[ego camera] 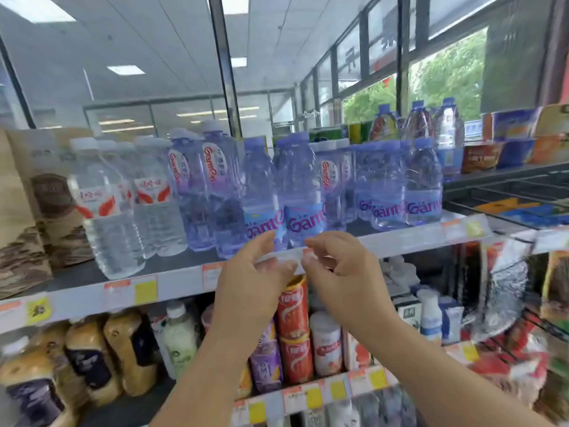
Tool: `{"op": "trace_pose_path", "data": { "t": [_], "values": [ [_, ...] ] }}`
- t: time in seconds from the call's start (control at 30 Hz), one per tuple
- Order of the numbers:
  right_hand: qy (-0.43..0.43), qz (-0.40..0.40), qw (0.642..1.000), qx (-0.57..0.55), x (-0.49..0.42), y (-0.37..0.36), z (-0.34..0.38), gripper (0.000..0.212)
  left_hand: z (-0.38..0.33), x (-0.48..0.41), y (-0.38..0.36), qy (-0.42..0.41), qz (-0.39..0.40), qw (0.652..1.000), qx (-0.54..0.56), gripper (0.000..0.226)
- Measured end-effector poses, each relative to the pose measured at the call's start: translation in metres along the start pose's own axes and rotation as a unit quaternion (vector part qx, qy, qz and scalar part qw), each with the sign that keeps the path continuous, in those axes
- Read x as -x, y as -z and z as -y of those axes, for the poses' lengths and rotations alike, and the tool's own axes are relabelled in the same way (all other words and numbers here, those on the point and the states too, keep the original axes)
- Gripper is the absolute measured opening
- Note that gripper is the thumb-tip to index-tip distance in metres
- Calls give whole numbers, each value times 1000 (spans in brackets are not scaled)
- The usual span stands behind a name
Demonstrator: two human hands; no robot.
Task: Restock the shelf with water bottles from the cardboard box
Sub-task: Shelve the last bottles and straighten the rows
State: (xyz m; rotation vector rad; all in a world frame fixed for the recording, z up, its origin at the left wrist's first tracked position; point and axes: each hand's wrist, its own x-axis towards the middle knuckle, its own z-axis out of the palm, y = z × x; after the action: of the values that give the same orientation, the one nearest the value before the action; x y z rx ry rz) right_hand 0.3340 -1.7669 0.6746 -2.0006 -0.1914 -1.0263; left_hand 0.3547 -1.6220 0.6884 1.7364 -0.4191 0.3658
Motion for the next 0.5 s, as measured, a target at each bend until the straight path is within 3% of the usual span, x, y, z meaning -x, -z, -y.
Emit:
{"op": "trace_pose_path", "data": {
  "t": [0.17,0.33,0.5],
  "values": [
    [-52,13,996,70,61,54,-41,22,26,40,-74,40,65,996,49,37],
    [-159,11,979,128,142,108,-88,26,72,90,-136,92,149,982,64,21],
    [-260,4,944,201,231,142,-134,23,131,160,-198,187,239,949,84,24]
  ]
}}
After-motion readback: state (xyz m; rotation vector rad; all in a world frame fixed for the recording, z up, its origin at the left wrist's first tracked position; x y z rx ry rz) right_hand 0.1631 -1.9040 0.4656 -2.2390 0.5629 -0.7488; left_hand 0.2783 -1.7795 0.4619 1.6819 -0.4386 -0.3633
